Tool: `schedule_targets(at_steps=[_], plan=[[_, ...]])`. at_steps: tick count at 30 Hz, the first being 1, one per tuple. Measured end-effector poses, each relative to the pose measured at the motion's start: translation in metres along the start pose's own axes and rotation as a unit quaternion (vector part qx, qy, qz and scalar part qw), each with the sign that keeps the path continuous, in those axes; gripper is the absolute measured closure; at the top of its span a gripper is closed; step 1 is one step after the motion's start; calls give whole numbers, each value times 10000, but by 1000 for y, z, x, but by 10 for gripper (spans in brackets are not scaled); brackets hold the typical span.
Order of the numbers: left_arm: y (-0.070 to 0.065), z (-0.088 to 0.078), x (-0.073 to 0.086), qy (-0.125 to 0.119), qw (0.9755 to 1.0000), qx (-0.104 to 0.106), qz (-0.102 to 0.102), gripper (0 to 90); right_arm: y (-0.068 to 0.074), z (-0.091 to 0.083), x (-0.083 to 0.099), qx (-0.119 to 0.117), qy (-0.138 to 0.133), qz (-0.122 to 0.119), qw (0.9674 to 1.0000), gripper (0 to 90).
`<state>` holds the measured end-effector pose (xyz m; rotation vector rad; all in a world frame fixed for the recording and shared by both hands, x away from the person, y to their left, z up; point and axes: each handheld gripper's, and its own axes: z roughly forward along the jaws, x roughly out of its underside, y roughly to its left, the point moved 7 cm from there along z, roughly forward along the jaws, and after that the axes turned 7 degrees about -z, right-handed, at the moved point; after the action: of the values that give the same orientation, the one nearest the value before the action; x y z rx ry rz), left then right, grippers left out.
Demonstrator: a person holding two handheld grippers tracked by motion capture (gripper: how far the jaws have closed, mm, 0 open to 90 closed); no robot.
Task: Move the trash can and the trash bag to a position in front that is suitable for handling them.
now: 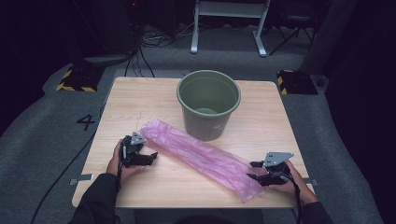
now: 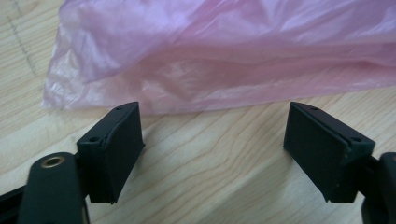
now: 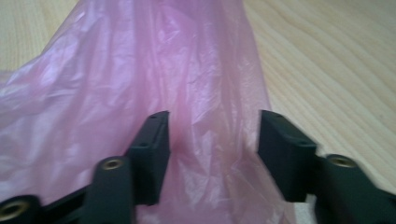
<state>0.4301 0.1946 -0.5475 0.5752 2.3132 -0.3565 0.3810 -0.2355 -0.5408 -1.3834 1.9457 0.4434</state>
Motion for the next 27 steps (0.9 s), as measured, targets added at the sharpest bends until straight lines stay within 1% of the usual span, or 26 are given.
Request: schedule_targets(at_steps=[1, 2, 3, 5, 7, 8, 9, 11, 13, 14, 16, 17, 19, 21, 23, 24, 26, 27], plan=[[-2, -1, -2, -51, 10000, 47, 11, 154, -1, -1, -2, 96, -22, 68, 9999, 388], [-6, -3, -5, -166, 9997, 143, 61, 168, 0, -2, -3, 84, -55, 109, 9999, 378], [-9, -5, -8, -264, 9994, 197, 80, 166, 1, -5, -6, 74, -148, 116, 9998, 352], [-15, -7, -13, -391, 9988, 243, 169, 160, 1, -8, -9, 89, -251, 130, 9996, 321], [-23, -9, -19, -520, 9974, 452, 199, 159, 1, -12, -13, 108, -352, 158, 9992, 303], [-27, -10, -23, -565, 9968, 523, 204, 158, 1, -13, -14, 135, -399, 171, 9990, 294], [-30, -10, -27, -614, 9965, 544, 185, 159, 0, -14, -15, 164, -435, 190, 9987, 289], [-36, -7, -34, -646, 9967, 434, 225, 158, -3, -16, -17, 226, -477, 231, 9983, 288], [-42, -3, -41, -669, 9965, 439, 225, 158, -6, -16, -19, 315, -518, 284, 9978, 286], [-44, -1, -42, -660, 9967, 405, 243, 160, -7, -16, -20, 307, -543, 300, 9976, 286], [-46, 3, -47, -709, 9968, 253, 270, 163, -8, -16, -23, 336, -575, 294, 9973, 283], [-46, 6, -49, -713, 9968, 220, 287, 174, -8, -16, -25, 312, -602, 296, 9973, 282], [-44, 12, -50, -630, 9975, 104, 286, 190, -8, -15, -28, 366, -613, 305, 9970, 273], [-41, 17, -49, -575, 9980, 74, 232, 225, -9, -14, -28, 406, -616, 317, 9968, 273], [-36, 23, -46, -414, 9989, -9, 222, 244, -12, -11, -27, 535, -521, 325, 9967, 284], [-34, 26, -45, -344, 9993, -28, 168, 257, -14, -9, -25, 565, -466, 347, 9967, 286], [-29, 28, -42, -282, 9994, -119, 146, 282, -14, -5, -24, 516, -427, 386, 9970, 330], [-26, 29, -41, -246, 9996, -119, 123, 282, -12, -2, -23, 440, -411, 379, 9975, 354]])
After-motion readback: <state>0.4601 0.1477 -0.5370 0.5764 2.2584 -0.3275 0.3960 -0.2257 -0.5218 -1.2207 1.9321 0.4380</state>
